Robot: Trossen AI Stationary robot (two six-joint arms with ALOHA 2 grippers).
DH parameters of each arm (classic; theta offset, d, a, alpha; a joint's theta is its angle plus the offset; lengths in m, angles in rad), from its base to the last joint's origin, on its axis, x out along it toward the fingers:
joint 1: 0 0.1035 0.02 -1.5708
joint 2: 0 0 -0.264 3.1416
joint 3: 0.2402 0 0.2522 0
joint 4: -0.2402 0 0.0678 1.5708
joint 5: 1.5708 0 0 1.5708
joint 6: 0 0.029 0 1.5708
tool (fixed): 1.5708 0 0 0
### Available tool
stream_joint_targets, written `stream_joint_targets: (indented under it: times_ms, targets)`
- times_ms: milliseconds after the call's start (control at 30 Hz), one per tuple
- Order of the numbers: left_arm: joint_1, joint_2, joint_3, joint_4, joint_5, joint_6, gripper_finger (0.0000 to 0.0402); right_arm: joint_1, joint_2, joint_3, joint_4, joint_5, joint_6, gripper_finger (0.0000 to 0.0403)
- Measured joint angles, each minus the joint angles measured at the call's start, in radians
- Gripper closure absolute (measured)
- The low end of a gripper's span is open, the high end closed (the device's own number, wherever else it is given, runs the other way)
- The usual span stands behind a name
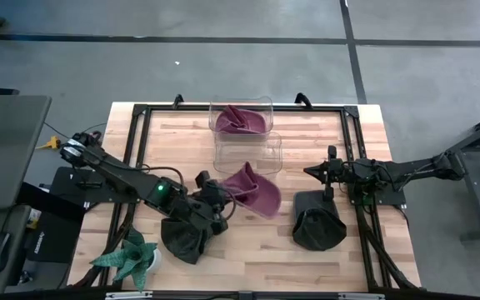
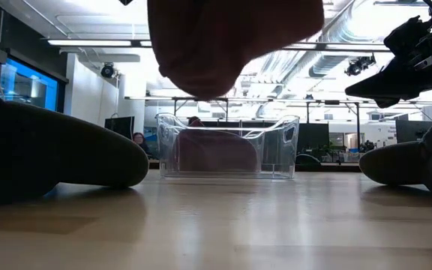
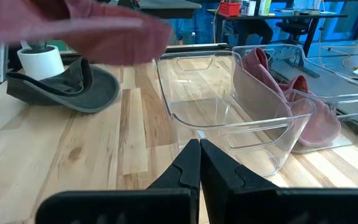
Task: Pick & Place hat
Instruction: Put the dark red cap into the top transparent bin
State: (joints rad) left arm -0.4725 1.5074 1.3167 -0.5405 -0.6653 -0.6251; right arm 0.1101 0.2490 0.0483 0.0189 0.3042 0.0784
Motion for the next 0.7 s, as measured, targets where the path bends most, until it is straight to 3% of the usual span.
stream_joint_targets:
  times_ms: [533, 700]
  targets:
    - [0.024, -0.003, 0.167, -0.136, -0.203, -0.064, 0.0401, 0.000, 0.000, 0.000, 0.000, 0.000, 0.000, 0.0402]
    - [0.067, -0.003, 0.177, -0.151, -0.209, -0.062, 0.0401, 0.000, 0.000, 0.000, 0.000, 0.000, 0.000, 0.0402]
